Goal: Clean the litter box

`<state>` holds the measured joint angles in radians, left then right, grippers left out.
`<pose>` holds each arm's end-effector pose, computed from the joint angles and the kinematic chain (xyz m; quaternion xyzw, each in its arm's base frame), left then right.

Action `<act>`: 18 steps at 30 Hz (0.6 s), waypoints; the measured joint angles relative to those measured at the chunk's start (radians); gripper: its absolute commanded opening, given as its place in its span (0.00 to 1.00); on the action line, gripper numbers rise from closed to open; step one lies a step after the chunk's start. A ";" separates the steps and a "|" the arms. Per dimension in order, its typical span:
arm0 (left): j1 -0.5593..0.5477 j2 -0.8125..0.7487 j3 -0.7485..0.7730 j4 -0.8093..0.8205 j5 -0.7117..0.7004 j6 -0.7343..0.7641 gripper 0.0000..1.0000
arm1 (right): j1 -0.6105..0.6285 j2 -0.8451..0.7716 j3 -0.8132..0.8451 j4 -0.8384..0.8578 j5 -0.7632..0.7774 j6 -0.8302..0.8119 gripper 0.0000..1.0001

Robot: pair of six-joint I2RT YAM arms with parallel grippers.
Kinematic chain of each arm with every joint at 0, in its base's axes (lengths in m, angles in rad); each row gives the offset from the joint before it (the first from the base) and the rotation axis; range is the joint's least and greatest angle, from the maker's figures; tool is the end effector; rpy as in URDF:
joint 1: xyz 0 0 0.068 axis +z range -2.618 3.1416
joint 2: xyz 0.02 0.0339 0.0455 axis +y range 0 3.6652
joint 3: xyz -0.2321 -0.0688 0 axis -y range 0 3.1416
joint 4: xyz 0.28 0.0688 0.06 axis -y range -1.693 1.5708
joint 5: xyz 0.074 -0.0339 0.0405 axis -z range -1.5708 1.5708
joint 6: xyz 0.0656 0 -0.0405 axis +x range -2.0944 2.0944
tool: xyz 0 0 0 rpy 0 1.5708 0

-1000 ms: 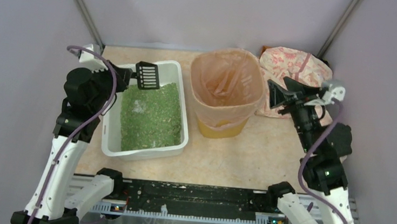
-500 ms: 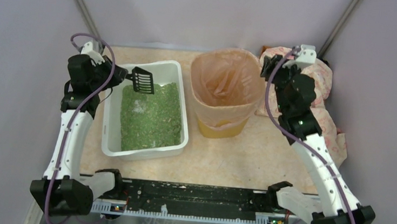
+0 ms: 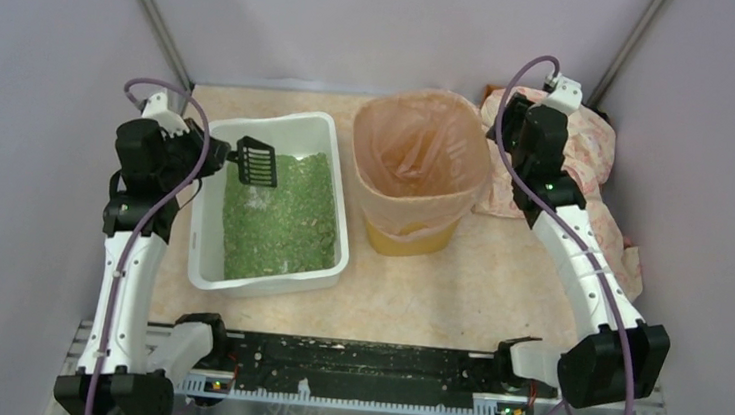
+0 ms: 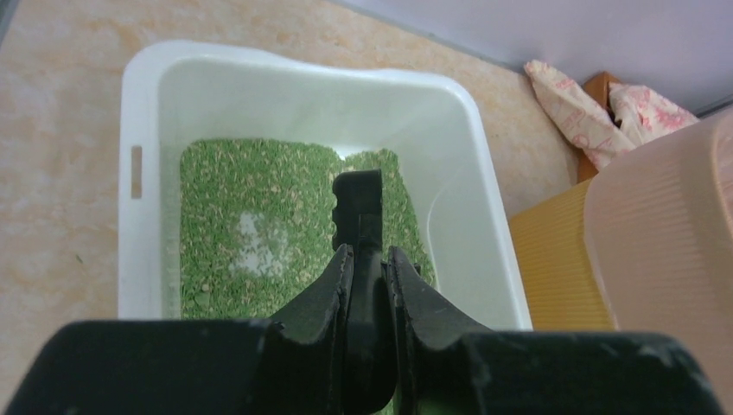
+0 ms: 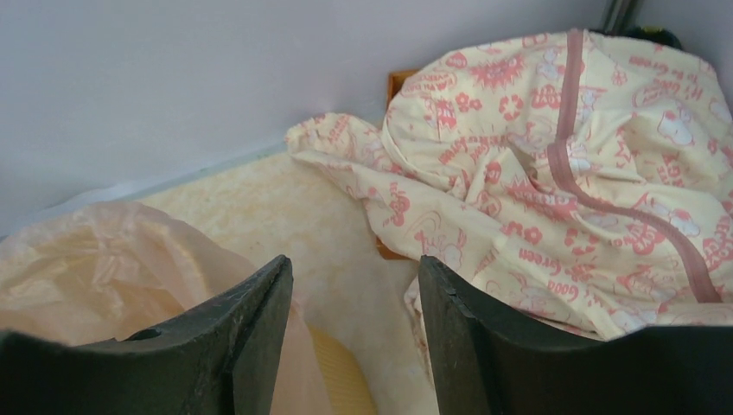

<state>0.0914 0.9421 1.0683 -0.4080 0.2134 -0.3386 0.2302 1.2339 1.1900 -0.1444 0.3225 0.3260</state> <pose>0.2865 0.0123 0.3576 -0.1071 0.7902 -0.1581 0.5823 0.3547 0.0618 0.3547 0.1386 0.7547 0.0538 0.6390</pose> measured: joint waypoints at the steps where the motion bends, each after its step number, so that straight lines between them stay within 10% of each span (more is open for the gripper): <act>1: 0.000 -0.004 -0.013 -0.009 0.002 0.000 0.00 | -0.005 0.008 -0.005 -0.005 -0.003 0.013 0.56; 18: 0.000 0.055 -0.353 0.065 0.164 -0.108 0.00 | -0.026 0.066 -0.020 0.032 -0.063 0.131 0.56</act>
<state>0.0914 0.9970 0.7155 -0.3428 0.3779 -0.4469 0.2043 1.2999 1.1698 -0.1120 0.2596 0.4568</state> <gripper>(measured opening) 0.219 0.561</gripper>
